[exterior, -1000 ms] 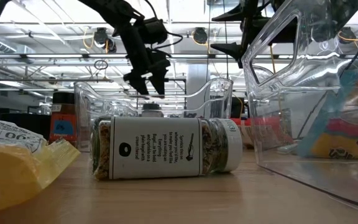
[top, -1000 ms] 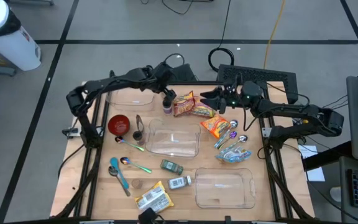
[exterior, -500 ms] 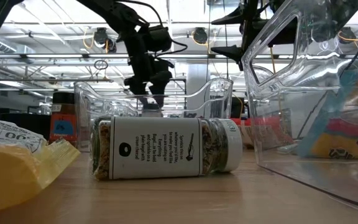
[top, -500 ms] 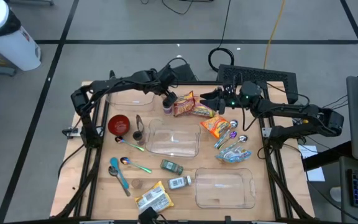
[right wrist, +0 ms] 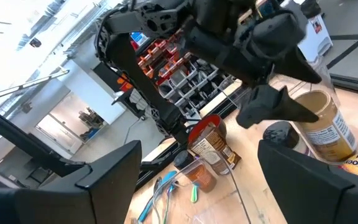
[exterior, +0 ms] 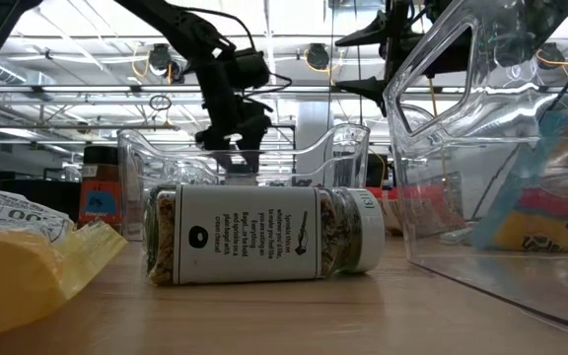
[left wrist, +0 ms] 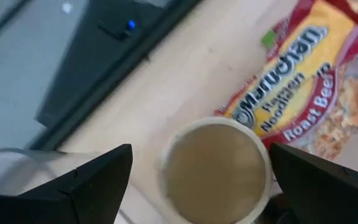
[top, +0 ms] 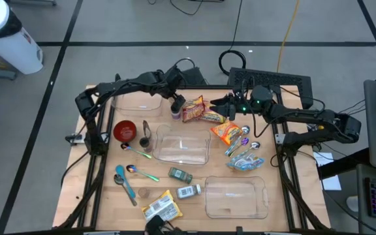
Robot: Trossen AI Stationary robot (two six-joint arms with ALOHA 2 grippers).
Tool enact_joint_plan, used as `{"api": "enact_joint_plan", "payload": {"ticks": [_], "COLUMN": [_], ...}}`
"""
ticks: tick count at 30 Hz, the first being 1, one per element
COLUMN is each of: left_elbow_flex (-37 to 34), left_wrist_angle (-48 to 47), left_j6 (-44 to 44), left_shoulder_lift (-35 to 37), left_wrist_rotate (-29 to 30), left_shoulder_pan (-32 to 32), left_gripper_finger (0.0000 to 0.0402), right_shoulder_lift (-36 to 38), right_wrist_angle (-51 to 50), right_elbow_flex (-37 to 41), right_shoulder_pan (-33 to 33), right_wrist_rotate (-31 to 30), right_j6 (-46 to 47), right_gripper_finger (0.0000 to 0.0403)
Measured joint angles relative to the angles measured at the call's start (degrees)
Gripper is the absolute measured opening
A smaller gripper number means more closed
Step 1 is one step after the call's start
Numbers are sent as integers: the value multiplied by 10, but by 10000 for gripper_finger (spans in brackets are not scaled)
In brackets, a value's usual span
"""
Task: Pick & Place Food Item
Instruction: Put the gold seasoning bottle into the bottom transparent bin
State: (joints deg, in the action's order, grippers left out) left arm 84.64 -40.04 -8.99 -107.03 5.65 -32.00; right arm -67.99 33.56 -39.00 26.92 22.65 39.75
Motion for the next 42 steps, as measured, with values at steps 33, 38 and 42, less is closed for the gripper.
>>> {"api": "enact_joint_plan", "payload": {"ticks": [33,38,42], "left_elbow_flex": [30,136,227], "left_wrist_angle": [-42,-142,-211], "left_j6": [45,117,154], "left_shoulder_lift": [-38,-35,-35], "left_wrist_rotate": [-16,28,33], "left_shoulder_pan": [1,1,1], "left_gripper_finger": [278,278,278], "right_shoulder_lift": [0,0,0], "right_wrist_angle": [-21,-18,10], "right_elbow_flex": [0,0,0], "right_shoulder_pan": [0,0,0], "right_wrist_rotate": [0,0,0], "right_j6": [-21,-21,-19], "right_gripper_finger": [318,318,318]}}
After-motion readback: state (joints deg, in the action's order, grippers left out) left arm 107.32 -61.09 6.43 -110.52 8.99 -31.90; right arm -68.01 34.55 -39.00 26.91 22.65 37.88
